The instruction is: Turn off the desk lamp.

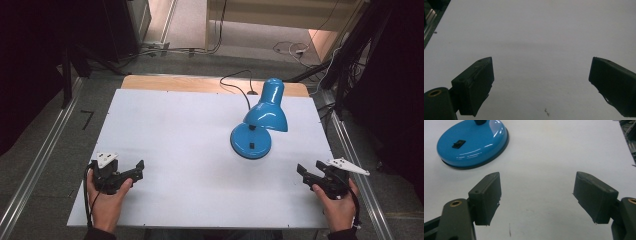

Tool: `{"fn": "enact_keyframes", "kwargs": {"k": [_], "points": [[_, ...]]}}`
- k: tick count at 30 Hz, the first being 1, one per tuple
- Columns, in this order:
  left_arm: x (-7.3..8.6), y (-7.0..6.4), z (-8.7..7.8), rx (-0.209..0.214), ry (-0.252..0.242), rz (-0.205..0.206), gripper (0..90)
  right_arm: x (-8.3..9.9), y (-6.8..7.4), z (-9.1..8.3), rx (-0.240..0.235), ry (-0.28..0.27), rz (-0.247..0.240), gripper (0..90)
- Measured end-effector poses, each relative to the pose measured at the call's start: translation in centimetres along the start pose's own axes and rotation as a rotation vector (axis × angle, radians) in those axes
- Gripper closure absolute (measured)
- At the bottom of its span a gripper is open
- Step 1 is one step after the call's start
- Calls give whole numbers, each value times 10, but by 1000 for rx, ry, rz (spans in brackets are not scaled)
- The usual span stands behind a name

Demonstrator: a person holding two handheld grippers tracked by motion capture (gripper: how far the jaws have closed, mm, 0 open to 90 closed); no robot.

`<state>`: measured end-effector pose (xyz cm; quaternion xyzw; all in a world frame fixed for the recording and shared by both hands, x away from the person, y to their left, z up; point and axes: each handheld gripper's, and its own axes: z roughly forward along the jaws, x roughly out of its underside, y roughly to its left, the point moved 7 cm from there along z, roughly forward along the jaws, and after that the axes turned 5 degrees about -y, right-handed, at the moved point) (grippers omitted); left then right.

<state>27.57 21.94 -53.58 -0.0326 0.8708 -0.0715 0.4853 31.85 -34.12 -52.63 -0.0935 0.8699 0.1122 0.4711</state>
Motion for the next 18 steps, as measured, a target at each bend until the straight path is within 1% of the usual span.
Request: {"fn": "enact_keyframes", "kwargs": {"k": [4, 6, 8, 10, 12, 14, 18], "points": [[0, 1, 0, -1, 2, 2, 68, 2, -9, -4, 31, -2, -5, 205], [0, 1, 0, -1, 2, 1, 68, 4, -13, -6, 34, -1, 2, 204], [0, 1, 0, -2, 1, 0, 68, 5, -16, -6, 46, 2, -4, 202], [0, 1, 0, -1, 1, 2, 68, 8, -20, -6, 52, 13, 7, 195], [0, 1, 0, -2, 2, 2, 68, 10, -23, -5, 60, 23, 5, 189], [0, 1, 0, -2, 2, 3, 68, 14, -26, -1, 71, 43, 3, 163], [0, 2, 1, -5, 3, 3, 69, 25, -30, 15, 108, 110, -13, 145]]}}
